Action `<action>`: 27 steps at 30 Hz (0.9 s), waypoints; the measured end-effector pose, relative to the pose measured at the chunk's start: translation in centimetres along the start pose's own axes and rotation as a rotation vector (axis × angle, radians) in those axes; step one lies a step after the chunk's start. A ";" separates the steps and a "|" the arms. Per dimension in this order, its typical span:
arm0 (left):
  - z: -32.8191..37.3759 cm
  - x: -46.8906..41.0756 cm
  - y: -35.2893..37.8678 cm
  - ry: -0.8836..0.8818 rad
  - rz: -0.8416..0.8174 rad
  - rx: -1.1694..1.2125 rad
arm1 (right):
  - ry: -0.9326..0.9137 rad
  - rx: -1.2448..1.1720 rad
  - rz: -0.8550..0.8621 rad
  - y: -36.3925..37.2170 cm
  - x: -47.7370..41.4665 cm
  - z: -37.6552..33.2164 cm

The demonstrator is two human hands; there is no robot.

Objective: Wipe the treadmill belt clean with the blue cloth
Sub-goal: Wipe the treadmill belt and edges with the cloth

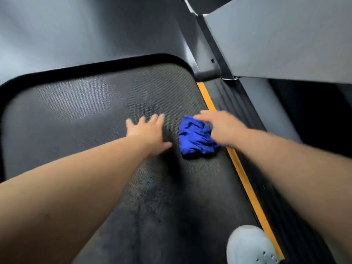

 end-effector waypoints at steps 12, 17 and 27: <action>6.9 -4.4 7.2 0.618 0.320 -0.063 | -0.067 0.233 0.209 5.7 -2.7 6.6; 4.2 -10.2 1.3 0.164 0.570 0.346 | 0.038 0.133 0.272 5.0 -3.8 9.3; 7.9 -3.0 6.1 0.929 0.334 0.133 | -0.052 0.095 0.311 5.0 -4.5 8.8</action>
Point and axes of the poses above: each hand's wrist, its own x-axis away from the middle knuckle, its own y-axis out of the palm, z = x × y, the point moved 4 cm from there along -x, towards the middle knuckle, and after that the axes turned 12 degrees about x, right-handed, at the moved point
